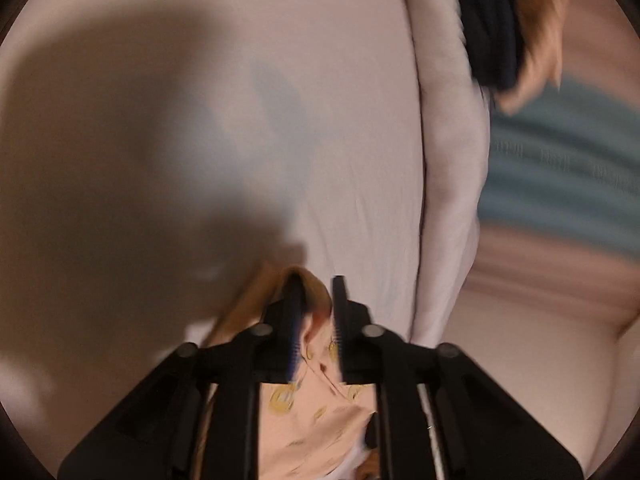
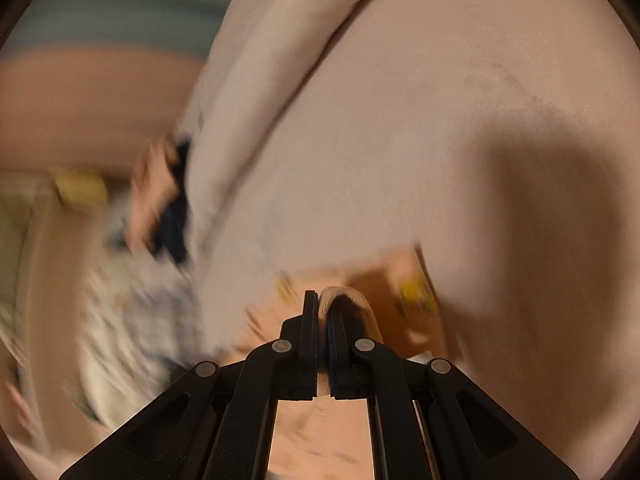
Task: Fold small clothes
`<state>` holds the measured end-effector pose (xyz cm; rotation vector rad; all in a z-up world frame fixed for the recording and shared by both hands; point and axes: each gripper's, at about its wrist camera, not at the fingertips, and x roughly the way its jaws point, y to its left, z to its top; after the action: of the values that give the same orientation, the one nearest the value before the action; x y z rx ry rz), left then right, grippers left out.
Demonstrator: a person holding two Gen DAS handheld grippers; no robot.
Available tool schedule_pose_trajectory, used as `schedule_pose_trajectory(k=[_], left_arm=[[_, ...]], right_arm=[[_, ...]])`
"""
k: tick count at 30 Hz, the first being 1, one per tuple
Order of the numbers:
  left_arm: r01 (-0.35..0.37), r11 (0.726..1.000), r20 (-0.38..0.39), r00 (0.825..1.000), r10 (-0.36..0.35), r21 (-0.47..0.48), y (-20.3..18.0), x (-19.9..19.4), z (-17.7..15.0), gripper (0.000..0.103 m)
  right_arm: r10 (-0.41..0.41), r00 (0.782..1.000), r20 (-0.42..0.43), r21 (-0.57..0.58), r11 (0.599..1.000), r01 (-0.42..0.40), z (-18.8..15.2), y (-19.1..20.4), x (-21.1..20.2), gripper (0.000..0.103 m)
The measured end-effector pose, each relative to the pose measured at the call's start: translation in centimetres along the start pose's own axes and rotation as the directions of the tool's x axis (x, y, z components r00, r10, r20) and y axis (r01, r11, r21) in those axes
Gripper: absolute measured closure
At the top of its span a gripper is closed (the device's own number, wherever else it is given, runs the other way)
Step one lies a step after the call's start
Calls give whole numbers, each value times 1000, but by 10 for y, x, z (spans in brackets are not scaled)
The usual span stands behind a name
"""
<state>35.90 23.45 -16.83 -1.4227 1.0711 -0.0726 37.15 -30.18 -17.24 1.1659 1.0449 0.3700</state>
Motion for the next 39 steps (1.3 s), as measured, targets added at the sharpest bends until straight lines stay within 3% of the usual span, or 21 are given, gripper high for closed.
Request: schedule_pose_trajectory(k=[1, 2, 4, 5, 7, 10, 12, 14, 20, 22, 26, 29, 30, 32, 34, 35, 39], left_arm=[[20, 1000, 18, 1000, -20, -13, 2, -3, 3, 73], [10, 1000, 25, 1000, -10, -5, 2, -6, 4, 58], [6, 1000, 11, 1000, -6, 14, 1, -11, 5, 53], [-5, 999, 19, 1000, 4, 33, 0, -17, 4, 53], [-102, 984, 70, 993, 93, 145, -9, -33, -1, 53], [-157, 943, 84, 987, 138, 294, -19, -47, -19, 53], [-163, 897, 68, 987, 148, 411, -23, -55, -41, 53], [-153, 859, 45, 988, 150, 488, -22, -59, -61, 53], [-116, 766, -26, 985, 171, 632, 13, -74, -126, 53], [-105, 725, -38, 983, 179, 681, 22, -78, -148, 53], [-57, 701, -88, 982, 169, 711, 26, -67, -163, 53], [-96, 648, -88, 965, 246, 756, 28, -50, -175, 53], [-130, 643, -80, 955, 286, 755, 34, -44, -176, 56], [-137, 654, -83, 952, 294, 744, 36, -38, -173, 58], [-129, 665, -92, 954, 287, 736, 36, -41, -172, 58], [-128, 666, -95, 953, 289, 735, 37, -40, -172, 58], [-143, 656, -86, 949, 304, 742, 39, -48, -172, 59]], right_arm=[[13, 1000, 14, 48, 999, -14, 4, -6, 0, 89], [17, 999, 31, 72, 997, -20, 7, -10, -1, 69], [-48, 997, 68, 84, 996, 42, 8, -15, -8, 44], [-39, 995, 90, 107, 994, 29, 7, -21, -14, 44], [-7, 991, 134, 128, 992, -10, 5, -29, -30, 44], [-86, 978, 188, -3, 996, 88, -9, -17, -56, 44], [-106, 979, 174, -125, 984, 128, -19, -5, -62, 44], [-118, 983, 143, -295, 943, 156, -40, 8, -69, 44], [-153, 983, 99, -516, 837, 182, -93, 11, -84, 44], [-132, 990, 49, -537, 832, 137, -102, 3, -83, 44], [-118, 993, 2, -538, 837, 101, -108, -7, -77, 44], [-55, 995, -88, -521, 854, 1, -116, -9, -70, 45], [-72, 993, -92, -535, 845, 12, -120, -9, -68, 48], [-208, 974, -95, -585, 803, 114, -130, -7, -55, 83], [-329, 940, -86, -640, 741, 200, -140, -11, -49, 95], [-361, 929, -77, -662, 715, 223, -144, -12, -49, 97], [-402, 914, -57, -675, 690, 262, -147, -11, -60, 97]])
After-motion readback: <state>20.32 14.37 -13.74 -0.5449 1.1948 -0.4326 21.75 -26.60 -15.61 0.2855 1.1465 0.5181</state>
